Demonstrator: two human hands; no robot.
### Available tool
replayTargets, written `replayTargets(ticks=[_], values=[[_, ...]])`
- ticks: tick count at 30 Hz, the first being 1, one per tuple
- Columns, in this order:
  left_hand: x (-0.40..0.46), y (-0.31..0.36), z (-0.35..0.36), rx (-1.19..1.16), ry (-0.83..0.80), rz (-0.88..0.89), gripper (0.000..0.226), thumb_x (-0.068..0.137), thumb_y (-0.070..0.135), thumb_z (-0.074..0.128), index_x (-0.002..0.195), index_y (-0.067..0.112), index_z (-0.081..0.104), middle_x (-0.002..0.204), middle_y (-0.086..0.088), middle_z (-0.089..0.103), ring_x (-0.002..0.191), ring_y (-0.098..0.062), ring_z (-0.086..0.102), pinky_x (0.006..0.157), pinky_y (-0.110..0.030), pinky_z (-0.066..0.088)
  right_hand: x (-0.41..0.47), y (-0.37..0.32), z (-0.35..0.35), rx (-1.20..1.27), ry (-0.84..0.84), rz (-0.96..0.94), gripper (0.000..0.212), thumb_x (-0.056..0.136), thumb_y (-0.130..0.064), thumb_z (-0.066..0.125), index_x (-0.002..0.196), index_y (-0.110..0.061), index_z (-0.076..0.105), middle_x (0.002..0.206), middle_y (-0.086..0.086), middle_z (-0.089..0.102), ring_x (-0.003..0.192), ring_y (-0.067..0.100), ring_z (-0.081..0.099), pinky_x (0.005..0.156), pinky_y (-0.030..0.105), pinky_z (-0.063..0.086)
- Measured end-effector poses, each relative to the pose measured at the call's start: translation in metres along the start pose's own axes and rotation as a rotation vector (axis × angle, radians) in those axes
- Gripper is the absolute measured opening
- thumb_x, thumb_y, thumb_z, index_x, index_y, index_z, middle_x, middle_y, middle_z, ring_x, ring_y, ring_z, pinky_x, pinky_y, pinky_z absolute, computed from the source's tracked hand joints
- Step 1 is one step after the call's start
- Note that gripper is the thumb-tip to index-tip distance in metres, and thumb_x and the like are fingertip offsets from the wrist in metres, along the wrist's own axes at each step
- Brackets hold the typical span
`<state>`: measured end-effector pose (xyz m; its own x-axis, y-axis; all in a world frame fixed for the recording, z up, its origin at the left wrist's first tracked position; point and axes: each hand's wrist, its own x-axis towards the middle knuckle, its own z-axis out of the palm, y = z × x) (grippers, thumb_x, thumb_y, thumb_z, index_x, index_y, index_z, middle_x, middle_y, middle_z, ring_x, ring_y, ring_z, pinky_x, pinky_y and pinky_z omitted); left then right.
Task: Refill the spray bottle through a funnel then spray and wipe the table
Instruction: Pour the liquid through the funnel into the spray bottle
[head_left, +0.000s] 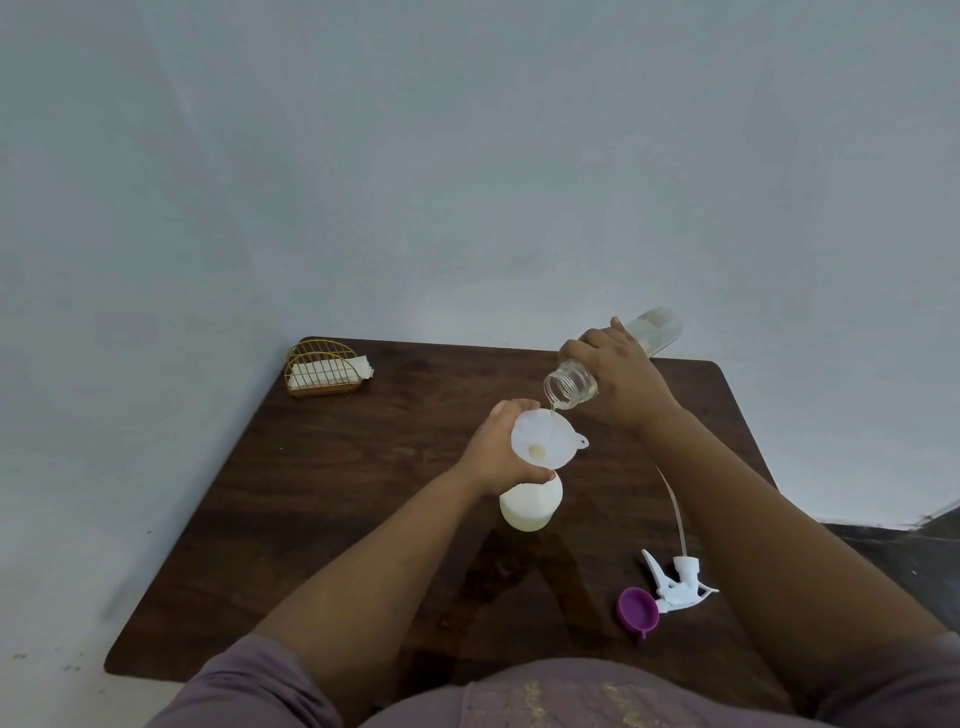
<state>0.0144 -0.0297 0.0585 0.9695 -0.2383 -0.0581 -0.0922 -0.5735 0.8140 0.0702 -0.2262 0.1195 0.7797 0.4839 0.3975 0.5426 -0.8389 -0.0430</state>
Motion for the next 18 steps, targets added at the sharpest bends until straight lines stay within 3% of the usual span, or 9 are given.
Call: replayTargets(ticks=[18], values=[[0.0023, -0.0018, 0.0019, 0.011, -0.004, -0.005, 0.087, 0.063, 0.032, 0.088, 0.136, 0.028, 0.04, 0.138, 0.006, 0.041, 0.12, -0.016, 0.046, 0.093, -0.034, 0.05, -0.0001, 0.0001, 0.002, 0.0, 0.005, -0.011, 0.046, 0.062, -0.01, 0.081, 0.101, -0.021, 0.059, 0.087, 0.001, 0.056, 0.087, 0.023, 0.058, 0.112, 0.043, 0.022]])
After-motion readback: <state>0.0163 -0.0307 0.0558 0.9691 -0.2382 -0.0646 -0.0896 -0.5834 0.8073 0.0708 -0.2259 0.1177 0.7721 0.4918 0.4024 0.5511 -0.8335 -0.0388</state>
